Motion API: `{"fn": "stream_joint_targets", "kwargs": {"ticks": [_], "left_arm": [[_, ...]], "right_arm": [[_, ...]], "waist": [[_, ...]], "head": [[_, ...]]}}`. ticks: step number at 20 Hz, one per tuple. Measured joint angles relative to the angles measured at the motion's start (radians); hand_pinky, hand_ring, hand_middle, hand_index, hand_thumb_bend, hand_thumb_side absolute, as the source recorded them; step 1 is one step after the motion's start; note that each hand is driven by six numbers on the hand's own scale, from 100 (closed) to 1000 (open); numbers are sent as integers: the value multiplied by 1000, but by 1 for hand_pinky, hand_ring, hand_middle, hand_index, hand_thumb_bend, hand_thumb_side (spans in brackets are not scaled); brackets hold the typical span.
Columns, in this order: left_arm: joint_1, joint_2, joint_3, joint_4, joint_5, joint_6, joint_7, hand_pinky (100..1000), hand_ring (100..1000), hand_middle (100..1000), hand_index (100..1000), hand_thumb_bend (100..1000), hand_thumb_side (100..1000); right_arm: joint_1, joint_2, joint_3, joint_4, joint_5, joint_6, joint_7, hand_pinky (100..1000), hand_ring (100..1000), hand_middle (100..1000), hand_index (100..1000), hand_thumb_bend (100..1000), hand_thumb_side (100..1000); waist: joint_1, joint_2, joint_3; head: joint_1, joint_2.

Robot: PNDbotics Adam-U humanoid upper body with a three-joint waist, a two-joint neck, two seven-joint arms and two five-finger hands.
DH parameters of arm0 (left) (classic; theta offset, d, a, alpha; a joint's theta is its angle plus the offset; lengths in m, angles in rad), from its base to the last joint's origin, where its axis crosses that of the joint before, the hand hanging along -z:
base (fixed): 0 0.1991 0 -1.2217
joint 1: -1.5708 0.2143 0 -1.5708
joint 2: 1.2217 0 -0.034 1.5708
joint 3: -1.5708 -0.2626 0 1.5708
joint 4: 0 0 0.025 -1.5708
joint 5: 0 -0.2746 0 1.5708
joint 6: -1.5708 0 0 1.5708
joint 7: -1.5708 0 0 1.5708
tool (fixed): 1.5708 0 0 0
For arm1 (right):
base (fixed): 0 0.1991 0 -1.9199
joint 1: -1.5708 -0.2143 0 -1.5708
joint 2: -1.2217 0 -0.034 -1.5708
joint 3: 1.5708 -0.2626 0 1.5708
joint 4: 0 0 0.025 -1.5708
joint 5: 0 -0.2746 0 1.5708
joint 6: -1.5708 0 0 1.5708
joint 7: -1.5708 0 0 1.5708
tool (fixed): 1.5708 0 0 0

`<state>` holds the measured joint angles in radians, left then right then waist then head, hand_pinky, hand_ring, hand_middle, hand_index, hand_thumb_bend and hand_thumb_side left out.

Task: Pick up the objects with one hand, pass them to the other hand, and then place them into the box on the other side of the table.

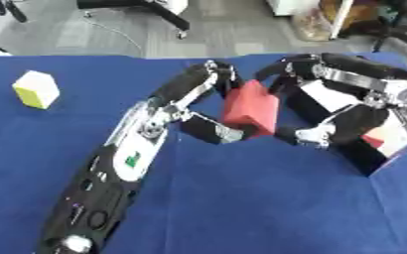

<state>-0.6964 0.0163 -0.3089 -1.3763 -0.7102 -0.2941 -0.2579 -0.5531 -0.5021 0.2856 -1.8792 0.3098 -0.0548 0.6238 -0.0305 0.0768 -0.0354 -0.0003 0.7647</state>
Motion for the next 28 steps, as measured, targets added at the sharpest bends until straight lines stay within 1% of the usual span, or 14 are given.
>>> {"fn": "stream_joint_targets", "kwargs": {"ticks": [4,11,15,21,22,24,26,28], "left_arm": [[1,-1,4,-2,18,14,4,568,473,505,623,404,434],[3,-2,3,-44,98,29,2,568,472,503,621,407,436],[6,-1,2,-66,126,35,-5,568,472,503,621,407,436],[9,1,1,-83,139,41,-13,568,471,503,620,406,435],[9,1,1,-85,141,41,-13,568,471,503,620,406,435],[9,1,1,-89,147,41,-15,569,472,503,620,407,434],[9,1,0,-91,150,41,-15,569,472,503,621,406,434],[9,1,0,-92,152,41,-16,570,473,504,621,408,434]], "right_arm": [[-2,15,1,17,58,-26,-25,768,792,871,947,365,502],[-11,38,9,38,168,-80,-77,773,794,872,949,367,512],[-16,49,12,43,201,-98,-101,778,796,871,952,366,515],[-18,52,13,42,250,-120,-130,786,799,867,956,361,512],[-18,54,14,42,257,-123,-133,786,798,863,955,360,505],[-18,57,16,42,267,-127,-137,779,787,833,940,339,440],[-17,58,18,42,270,-130,-139,767,769,792,924,289,352],[-17,59,18,41,270,-131,-140,751,748,754,905,259,304]], "waist": [[0,0,0],[0,0,0],[0,0,0],[0,0,0],[0,0,0],[0,0,1],[0,0,1],[0,0,1]], "head": [[-4,0],[-13,4],[-17,4],[-20,4],[-20,4],[-20,4],[-21,4],[-21,4]]}}
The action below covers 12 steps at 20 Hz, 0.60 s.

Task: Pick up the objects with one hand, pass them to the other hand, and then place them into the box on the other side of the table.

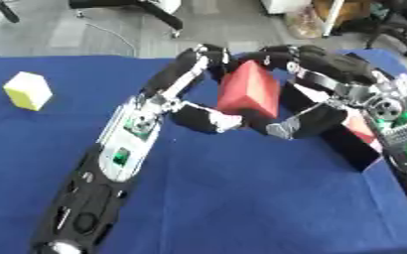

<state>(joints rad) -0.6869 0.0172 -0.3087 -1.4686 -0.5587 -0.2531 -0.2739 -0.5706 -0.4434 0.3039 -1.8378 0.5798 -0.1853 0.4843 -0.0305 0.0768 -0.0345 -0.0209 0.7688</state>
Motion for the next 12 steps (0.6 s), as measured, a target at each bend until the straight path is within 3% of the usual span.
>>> {"fn": "stream_joint_targets", "kwargs": {"ticks": [3,7,9,12], "left_arm": [[0,1,0,0,5,-3,-3,573,475,506,624,409,435],[0,5,0,-1,17,-14,-11,574,477,508,627,413,441],[0,6,0,-2,24,-19,-14,578,482,514,633,425,452],[-1,8,2,-4,35,-27,-21,588,502,536,660,490,490]], "right_arm": [[0,0,0,-4,-6,1,0,718,703,677,847,214,222],[1,0,0,-6,-24,7,-8,631,615,553,699,148,126],[5,0,0,-9,-38,16,-24,561,558,479,567,100,100],[9,0,1,-12,-69,35,-60,507,500,404,424,100,100]], "waist": [[0,0,0],[0,0,0],[0,0,0],[0,0,0]], "head": [[0,0],[0,0],[0,0],[0,0]]}}
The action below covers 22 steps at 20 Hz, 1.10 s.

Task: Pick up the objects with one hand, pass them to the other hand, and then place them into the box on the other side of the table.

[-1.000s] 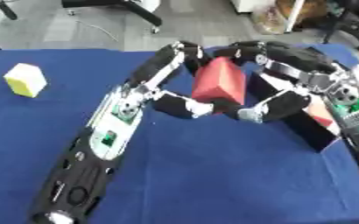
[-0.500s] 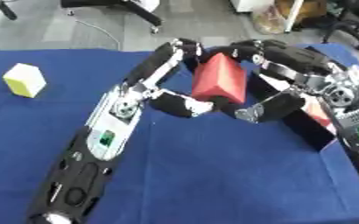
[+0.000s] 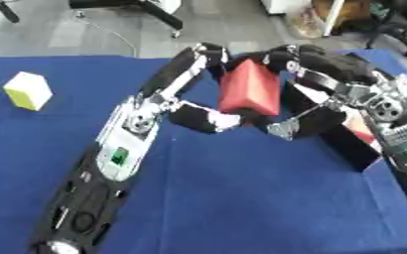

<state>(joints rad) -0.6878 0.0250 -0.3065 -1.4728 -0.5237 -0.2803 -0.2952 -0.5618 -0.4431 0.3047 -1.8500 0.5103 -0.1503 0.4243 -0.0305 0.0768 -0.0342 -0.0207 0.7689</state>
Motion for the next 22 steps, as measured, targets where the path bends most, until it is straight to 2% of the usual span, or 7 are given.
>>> {"fn": "stream_joint_targets", "kwargs": {"ticks": [3,9,16,17,18,19,22], "left_arm": [[-3,1,6,-3,15,-11,-11,603,530,575,697,609,554],[-8,2,18,-9,9,-42,-29,637,586,649,791,758,637],[-8,2,27,-9,-22,-64,-19,659,637,707,825,803,663],[-8,2,29,-8,-25,-66,-16,660,640,710,826,801,666],[-8,1,32,-8,-29,-68,-14,659,639,711,826,753,671],[-8,1,33,-6,-32,-69,-10,658,639,710,826,787,669],[-7,1,40,0,-40,-66,7,656,639,711,826,778,671]], "right_arm": [[8,0,0,-3,-36,26,-45,491,477,354,319,100,100],[16,-1,5,-12,-90,58,-114,502,488,382,253,100,100],[26,-2,4,-35,-139,109,-156,488,483,373,228,100,100],[27,-2,2,-37,-150,119,-162,486,483,372,226,100,100],[29,-2,0,-40,-163,130,-168,484,481,372,223,100,100],[32,-2,-3,-45,-175,140,-174,484,481,371,222,100,100],[38,-2,-16,-67,-216,168,-184,479,479,370,219,100,100]], "waist": [[0,0,0],[0,0,0],[0,0,-2],[0,0,-2],[0,0,-2],[0,0,-2],[0,0,-5]], "head": [[0,0],[0,1],[0,2],[0,2],[1,2],[1,2],[3,2]]}}
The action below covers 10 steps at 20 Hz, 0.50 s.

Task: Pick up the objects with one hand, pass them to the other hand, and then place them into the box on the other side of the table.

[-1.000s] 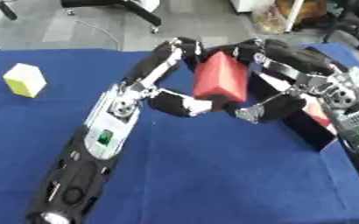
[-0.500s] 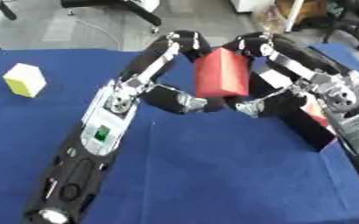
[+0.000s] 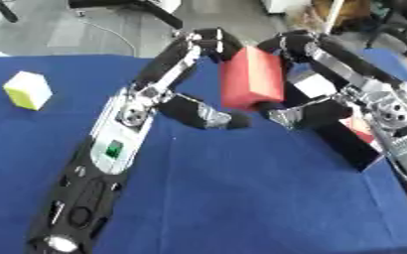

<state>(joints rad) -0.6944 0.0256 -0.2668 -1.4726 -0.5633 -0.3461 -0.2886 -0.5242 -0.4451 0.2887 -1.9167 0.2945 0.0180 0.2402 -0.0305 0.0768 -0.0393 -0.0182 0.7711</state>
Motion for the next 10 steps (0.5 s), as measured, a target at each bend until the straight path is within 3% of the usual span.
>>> {"fn": "stream_joint_targets", "kwargs": {"ticks": [10], "left_arm": [[30,-1,31,43,-44,70,87,650,645,719,824,771,674]], "right_arm": [[1,0,-63,-63,-134,29,6,472,477,370,215,100,100]], "waist": [[0,0,-10]], "head": [[3,0]]}}
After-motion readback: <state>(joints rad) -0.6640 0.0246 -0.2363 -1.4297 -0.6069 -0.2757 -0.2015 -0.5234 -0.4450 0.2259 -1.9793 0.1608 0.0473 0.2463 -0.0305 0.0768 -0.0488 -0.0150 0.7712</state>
